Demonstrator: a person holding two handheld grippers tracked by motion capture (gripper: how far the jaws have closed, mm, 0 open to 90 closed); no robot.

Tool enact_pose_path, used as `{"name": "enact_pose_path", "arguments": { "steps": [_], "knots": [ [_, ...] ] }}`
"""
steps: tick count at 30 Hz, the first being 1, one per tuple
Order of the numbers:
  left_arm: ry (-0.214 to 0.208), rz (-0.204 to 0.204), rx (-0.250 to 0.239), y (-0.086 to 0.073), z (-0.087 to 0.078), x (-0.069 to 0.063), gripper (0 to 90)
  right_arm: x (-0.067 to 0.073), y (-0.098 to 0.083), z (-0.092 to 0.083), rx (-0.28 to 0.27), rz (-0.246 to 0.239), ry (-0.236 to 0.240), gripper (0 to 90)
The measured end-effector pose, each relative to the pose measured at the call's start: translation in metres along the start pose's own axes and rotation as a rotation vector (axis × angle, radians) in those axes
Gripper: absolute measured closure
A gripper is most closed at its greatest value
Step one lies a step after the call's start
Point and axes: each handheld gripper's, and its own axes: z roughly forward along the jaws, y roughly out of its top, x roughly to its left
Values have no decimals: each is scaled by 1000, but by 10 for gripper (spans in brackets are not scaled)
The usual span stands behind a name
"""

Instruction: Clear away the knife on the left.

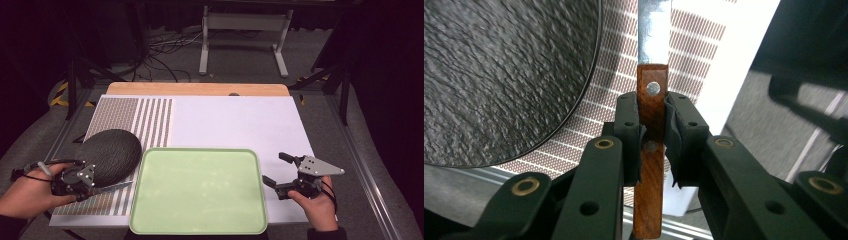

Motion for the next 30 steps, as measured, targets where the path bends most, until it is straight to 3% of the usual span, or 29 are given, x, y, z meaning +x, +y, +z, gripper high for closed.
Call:
{"name": "enact_pose_path", "arguments": {
  "steps": [1, 5, 8, 9, 12, 15, 19, 26, 30],
  "knots": [
    [0, 0, 0, 0, 0, 0, 775, 0, 0, 0, 0, 0, 0, 34],
    [-51, -108, -56, 7, -9, 0, 775, 0, 0, -1, -4, 3, -2, 34],
    [-62, -174, -93, 10, -12, -1, 775, -1, 0, -1, -5, 2, -3, 34],
    [-62, -174, -93, 10, -12, -1, 775, -1, 0, -1, -5, 2, -3, 34],
    [-56, -233, -131, 13, -16, -2, 775, -1, 0, -2, -6, 4, -4, 34],
    [-71, -268, -152, 16, -18, -2, 775, -1, 0, -2, -6, 4, -6, 34],
    [-107, -349, -177, 17, -21, 0, 775, -1, 0, -3, -6, 4, -8, 34],
    [-135, -431, -201, 19, -22, -1, 775, -1, 1, -3, -8, 5, -9, 34],
    [-152, -455, -225, 24, -23, -2, 775, -1, 1, -3, -6, 6, -9, 34]
  ]
}}
